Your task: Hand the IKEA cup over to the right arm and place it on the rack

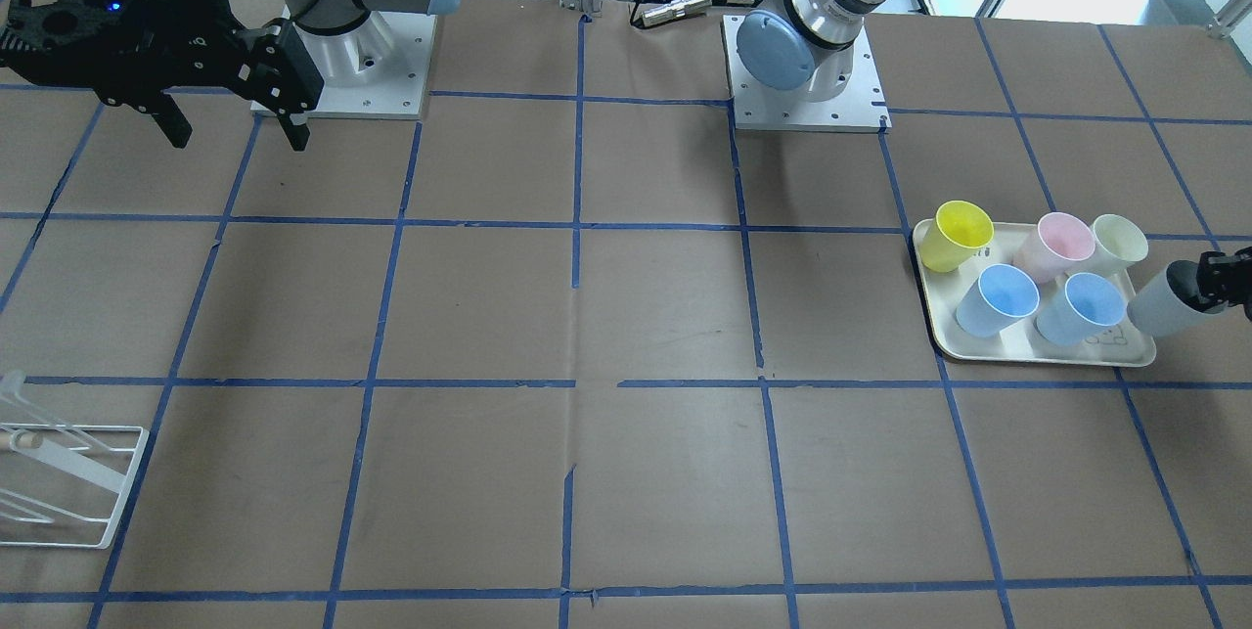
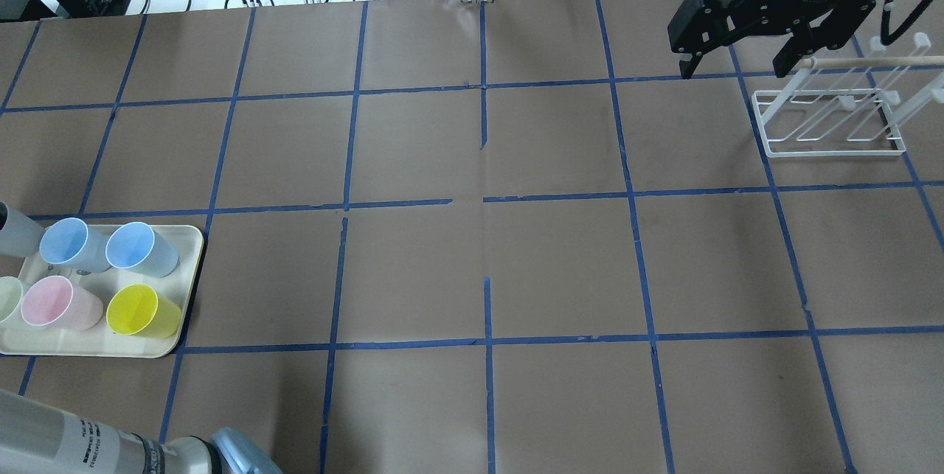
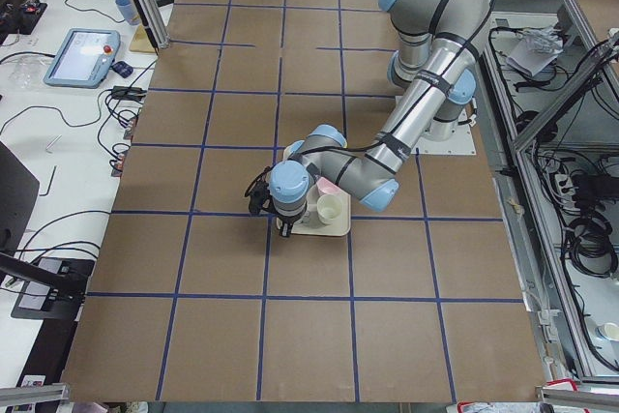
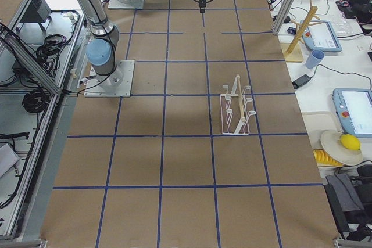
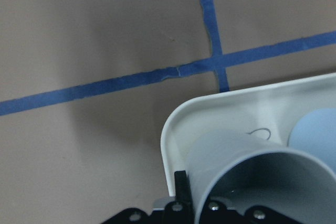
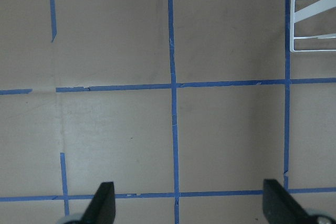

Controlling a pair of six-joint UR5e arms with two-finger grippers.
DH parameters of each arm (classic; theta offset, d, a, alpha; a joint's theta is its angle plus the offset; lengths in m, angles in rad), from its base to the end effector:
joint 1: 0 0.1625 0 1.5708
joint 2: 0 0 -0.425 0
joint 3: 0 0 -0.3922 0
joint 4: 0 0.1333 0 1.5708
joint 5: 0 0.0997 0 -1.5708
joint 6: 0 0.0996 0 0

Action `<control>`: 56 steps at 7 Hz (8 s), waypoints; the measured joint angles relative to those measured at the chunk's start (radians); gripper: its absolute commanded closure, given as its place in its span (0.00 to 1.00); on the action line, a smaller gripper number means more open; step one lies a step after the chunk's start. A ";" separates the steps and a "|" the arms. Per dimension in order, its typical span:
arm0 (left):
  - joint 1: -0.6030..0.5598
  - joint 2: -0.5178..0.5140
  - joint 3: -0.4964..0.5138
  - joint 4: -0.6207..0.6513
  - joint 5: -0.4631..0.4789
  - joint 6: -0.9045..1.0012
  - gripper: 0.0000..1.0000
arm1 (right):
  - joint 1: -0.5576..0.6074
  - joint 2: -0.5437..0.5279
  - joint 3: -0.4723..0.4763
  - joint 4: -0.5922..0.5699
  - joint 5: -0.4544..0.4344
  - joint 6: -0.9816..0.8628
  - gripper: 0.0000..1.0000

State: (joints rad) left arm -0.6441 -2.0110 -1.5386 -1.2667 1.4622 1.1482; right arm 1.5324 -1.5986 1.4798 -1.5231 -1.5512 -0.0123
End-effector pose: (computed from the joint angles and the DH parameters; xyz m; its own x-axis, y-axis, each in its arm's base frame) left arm 0.4172 -0.4935 0.2825 -0.9665 0.2159 0.1388 0.2100 0.9761 -0.0558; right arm 0.1166 -0.4890 0.5416 -0.9995 0.0247 -0.0187 0.0260 0.9971 -0.0713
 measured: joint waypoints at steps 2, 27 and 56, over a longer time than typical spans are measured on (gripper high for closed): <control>-0.013 0.037 0.204 -0.390 -0.180 0.004 1.00 | 0.000 0.000 0.000 0.001 0.000 -0.001 0.00; -0.782 0.447 -0.235 -1.175 -1.490 0.063 1.00 | -0.048 0.030 0.225 0.084 1.368 0.017 0.00; -0.454 0.465 -0.202 -1.184 -1.228 0.036 0.00 | -0.069 0.034 0.215 0.072 1.126 0.026 0.43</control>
State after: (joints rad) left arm -1.0983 -1.5465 -1.7409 -2.4507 0.2346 1.1846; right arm 1.4639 -1.5649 1.6946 -1.4515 -0.4248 0.0136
